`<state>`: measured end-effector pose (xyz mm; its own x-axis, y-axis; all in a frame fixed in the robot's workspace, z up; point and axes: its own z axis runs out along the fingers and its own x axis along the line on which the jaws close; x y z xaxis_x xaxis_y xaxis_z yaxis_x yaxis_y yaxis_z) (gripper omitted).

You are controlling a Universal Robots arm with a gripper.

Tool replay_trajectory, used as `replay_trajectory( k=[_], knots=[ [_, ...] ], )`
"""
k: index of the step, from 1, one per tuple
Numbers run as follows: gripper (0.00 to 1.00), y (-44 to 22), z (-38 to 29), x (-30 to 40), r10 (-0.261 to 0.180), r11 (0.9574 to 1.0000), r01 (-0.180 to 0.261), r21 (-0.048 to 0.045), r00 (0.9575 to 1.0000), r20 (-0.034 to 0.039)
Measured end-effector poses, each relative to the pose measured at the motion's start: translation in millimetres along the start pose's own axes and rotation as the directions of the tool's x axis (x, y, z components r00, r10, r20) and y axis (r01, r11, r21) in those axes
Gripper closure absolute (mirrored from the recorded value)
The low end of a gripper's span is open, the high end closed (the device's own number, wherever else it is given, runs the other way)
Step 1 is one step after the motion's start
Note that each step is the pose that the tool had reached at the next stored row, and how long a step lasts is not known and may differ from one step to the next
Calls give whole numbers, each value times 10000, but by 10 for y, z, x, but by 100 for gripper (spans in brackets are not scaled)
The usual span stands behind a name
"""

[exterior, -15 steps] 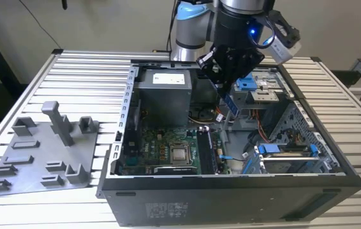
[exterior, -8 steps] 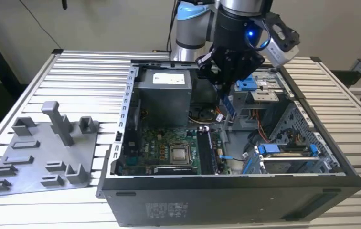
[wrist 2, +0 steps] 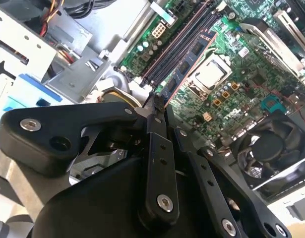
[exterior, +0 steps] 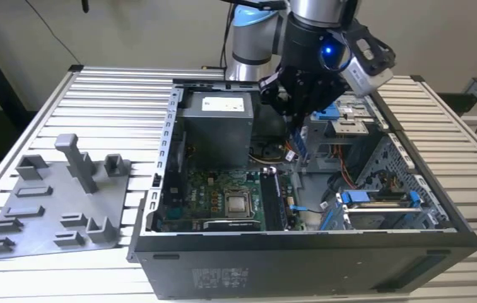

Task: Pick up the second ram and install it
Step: 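Insert the second ram into the second slot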

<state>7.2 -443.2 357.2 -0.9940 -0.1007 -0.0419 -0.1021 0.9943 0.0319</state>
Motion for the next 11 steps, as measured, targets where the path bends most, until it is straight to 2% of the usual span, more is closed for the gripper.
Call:
replay_trajectory(
  k=[5,11],
  knots=[
    [86,-5,32,2,520,9986,-520,18,9986,-46],
    [86,-14,76,4,1112,9938,-1111,38,9938,-70]
  ],
)
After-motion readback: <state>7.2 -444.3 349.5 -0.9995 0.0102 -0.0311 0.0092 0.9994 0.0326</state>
